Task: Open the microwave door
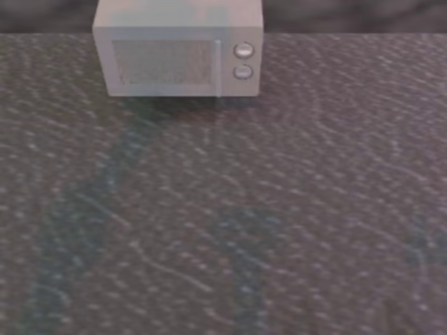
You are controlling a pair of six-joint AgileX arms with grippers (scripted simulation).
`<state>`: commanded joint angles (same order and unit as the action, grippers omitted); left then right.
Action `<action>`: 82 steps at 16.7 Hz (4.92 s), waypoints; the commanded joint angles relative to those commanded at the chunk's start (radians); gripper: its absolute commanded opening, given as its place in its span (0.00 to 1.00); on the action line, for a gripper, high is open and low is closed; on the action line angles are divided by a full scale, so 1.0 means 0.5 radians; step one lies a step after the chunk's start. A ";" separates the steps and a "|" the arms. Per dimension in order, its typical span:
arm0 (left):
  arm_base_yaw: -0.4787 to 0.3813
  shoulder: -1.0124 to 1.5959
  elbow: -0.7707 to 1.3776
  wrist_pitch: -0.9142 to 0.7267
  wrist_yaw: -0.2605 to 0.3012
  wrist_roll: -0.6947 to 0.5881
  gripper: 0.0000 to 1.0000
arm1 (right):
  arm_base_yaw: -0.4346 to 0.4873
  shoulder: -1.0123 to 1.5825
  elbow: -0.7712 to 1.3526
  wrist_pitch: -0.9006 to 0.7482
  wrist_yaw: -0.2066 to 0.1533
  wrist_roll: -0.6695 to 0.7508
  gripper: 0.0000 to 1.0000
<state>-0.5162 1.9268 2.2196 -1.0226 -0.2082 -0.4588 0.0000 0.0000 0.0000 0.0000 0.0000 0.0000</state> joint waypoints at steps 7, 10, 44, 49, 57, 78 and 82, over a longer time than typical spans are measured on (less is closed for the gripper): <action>-0.147 0.814 0.564 -0.471 -0.147 -0.143 1.00 | 0.000 0.000 0.000 0.000 0.000 0.000 1.00; -0.156 0.864 0.592 -0.507 -0.158 -0.151 1.00 | 0.000 0.000 0.000 0.000 0.000 0.000 1.00; -0.063 1.072 0.396 -0.079 -0.114 -0.063 0.00 | 0.000 0.000 0.000 0.000 0.000 0.000 1.00; -0.063 1.072 0.396 -0.079 -0.114 -0.063 0.00 | 0.000 0.000 0.000 0.000 0.000 0.000 1.00; -0.114 0.825 -0.038 0.086 -0.136 -0.104 0.00 | 0.000 0.000 0.000 0.000 0.000 0.000 1.00; -0.119 0.773 -0.132 0.135 -0.143 -0.117 0.00 | 0.000 0.000 0.000 0.000 0.000 0.000 1.00; -0.119 0.773 -0.132 0.135 -0.143 -0.117 0.00 | 0.000 0.000 0.000 0.000 0.000 0.000 1.00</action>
<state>-0.5758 2.3131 2.1534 -0.9552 -0.2798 -0.5173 0.0000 0.0000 0.0000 0.0000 0.0000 0.0000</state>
